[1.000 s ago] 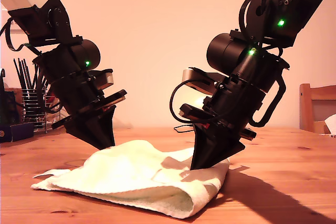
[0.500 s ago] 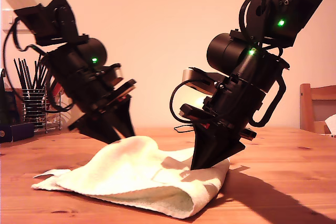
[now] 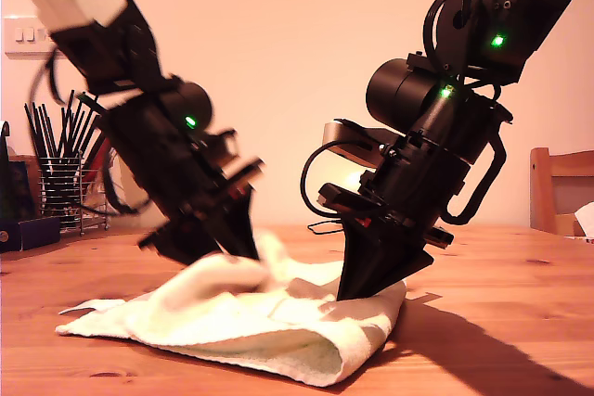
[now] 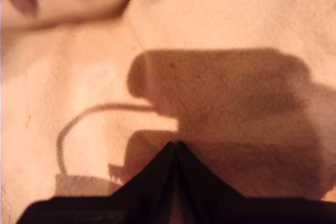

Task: Fold the tea towel in front of you. After folding it, place it to the right side.

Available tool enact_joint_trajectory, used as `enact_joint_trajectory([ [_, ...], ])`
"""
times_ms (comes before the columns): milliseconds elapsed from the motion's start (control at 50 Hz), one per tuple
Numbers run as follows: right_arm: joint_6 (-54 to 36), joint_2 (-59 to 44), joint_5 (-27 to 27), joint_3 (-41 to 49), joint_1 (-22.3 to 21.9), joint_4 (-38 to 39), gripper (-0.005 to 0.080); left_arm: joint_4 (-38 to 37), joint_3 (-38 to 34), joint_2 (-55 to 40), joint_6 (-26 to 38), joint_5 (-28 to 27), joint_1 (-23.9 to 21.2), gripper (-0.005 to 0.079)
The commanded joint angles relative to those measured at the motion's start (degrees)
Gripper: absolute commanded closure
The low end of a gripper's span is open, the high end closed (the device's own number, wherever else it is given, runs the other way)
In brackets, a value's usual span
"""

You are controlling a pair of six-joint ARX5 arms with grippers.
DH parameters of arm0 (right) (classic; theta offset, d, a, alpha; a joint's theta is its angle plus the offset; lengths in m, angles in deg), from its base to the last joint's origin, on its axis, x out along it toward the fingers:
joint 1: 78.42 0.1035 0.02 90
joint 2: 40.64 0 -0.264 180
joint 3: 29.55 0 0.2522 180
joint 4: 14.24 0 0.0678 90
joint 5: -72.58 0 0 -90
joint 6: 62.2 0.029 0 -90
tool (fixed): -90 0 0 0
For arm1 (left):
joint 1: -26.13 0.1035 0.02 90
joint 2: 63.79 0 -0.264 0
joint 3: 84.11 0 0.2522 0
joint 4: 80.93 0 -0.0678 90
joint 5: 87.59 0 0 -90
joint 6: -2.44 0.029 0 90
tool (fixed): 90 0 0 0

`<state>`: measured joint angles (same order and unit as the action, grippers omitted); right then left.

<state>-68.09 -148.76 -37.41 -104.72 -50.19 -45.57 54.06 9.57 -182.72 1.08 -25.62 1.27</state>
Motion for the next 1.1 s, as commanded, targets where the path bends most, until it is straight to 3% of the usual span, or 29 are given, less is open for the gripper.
enact_joint_trajectory([
  [0,-0.15,-1.77,0.85,2.19,0.26,0.02,0.0765,0.74,-0.46,-1.46,-0.17,1.01,-1.27,0.0444],
  [220,-0.17,-1.77,0.85,2.19,0.26,0.22,0.0765,1.60,-0.46,-1.49,-0.74,1.99,-1.90,0.0443],
  [480,-0.17,-1.77,0.85,2.19,0.26,0.61,0.0765,2.38,-0.42,-1.46,-0.74,1.95,-1.44,0.0602],
  [780,-0.15,-1.77,0.87,2.19,0.26,0.72,0.0765,-2.03,1.20,-1.25,0.35,1.70,2.05,0.0643],
  [1080,-0.15,-1.77,0.92,2.19,0.26,1.03,0.0765,-5.03,3.06,-0.98,0.37,-2.03,4.72,0.0652],
])
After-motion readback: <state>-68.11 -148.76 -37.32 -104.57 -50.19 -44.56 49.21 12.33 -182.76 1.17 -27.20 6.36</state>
